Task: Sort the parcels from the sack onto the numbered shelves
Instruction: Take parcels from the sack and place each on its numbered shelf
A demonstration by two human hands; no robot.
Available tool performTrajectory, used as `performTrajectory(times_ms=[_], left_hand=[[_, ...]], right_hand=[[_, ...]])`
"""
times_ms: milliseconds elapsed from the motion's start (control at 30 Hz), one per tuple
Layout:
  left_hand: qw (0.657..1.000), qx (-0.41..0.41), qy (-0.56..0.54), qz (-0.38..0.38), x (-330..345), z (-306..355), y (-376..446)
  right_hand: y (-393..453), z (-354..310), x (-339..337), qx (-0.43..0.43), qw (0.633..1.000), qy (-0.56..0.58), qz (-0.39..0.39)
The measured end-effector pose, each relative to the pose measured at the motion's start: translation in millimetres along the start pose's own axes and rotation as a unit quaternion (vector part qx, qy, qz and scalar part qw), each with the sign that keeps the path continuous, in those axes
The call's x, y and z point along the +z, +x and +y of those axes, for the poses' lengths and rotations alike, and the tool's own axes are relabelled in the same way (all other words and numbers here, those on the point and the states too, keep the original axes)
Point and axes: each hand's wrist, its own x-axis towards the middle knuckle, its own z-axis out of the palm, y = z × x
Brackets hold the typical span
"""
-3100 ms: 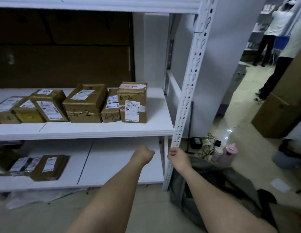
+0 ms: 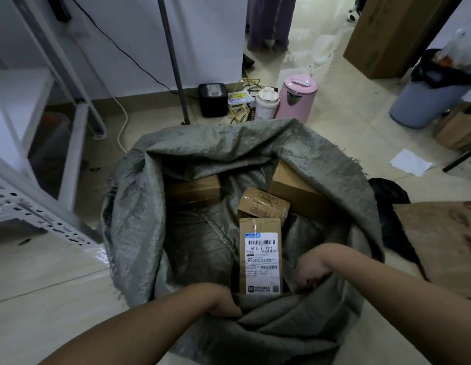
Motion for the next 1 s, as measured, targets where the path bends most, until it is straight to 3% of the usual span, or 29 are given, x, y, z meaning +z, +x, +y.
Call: performTrajectory(times_ms=[100, 200, 267, 333, 367, 467, 600, 700, 800, 933, 1000], left_hand=[[0.989, -0.003, -0.096, 0.110, -14.8, -3.3, -1.1], [0.925, 0.006, -0.286, 0.249, -34.0, -9.5, 6.6], [0.852, 0.058, -0.453, 0.255, -46.3, -5.4, 6.3], [0.802, 0.100, -0.556, 0.193, -53.9, 4.8, 0.4], [0.793, 0.112, -0.577, 0.164, -54.6, 9.4, -0.5], [0.773, 0.127, -0.606, 0.139, -52.7, 16.6, -4.1], [0.733, 0.175, -0.625, 0.204, -56.7, 10.4, -7.8], [0.698, 0.221, -0.628, 0.265, -70.0, 1.9, -17.7], [0.696, 0.246, -0.614, 0.279, -83.1, -12.2, -20.7], [0.727, 0.275, -0.549, 0.307, -89.3, -28.0, -21.8], [0.718, 0.314, -0.544, 0.300, -90.1, -28.9, -23.6]], right_hand=[[6.8, -1.3, -13.7, -0.021, 0.978, 0.171, 0.121], [11.8, -9.0, -26.4, -0.033, 0.903, 0.363, 0.227], [15.9, -14.8, -27.2, -0.038, 0.844, 0.501, 0.187], [24.1, -21.5, -21.8, -0.061, 0.788, 0.598, 0.131], [27.7, -25.1, -17.9, -0.063, 0.777, 0.614, 0.121], [25.5, -38.2, -12.1, -0.076, 0.797, 0.584, 0.136], [7.8, -45.6, -24.2, -0.127, 0.793, 0.567, 0.181], [0.8, -51.2, -39.7, -0.181, 0.761, 0.577, 0.236], [-3.0, -57.6, -54.3, -0.206, 0.728, 0.592, 0.277], [-14.5, -61.6, -71.2, -0.255, 0.702, 0.607, 0.270], [-17.2, -63.8, -75.3, -0.256, 0.696, 0.621, 0.254]])
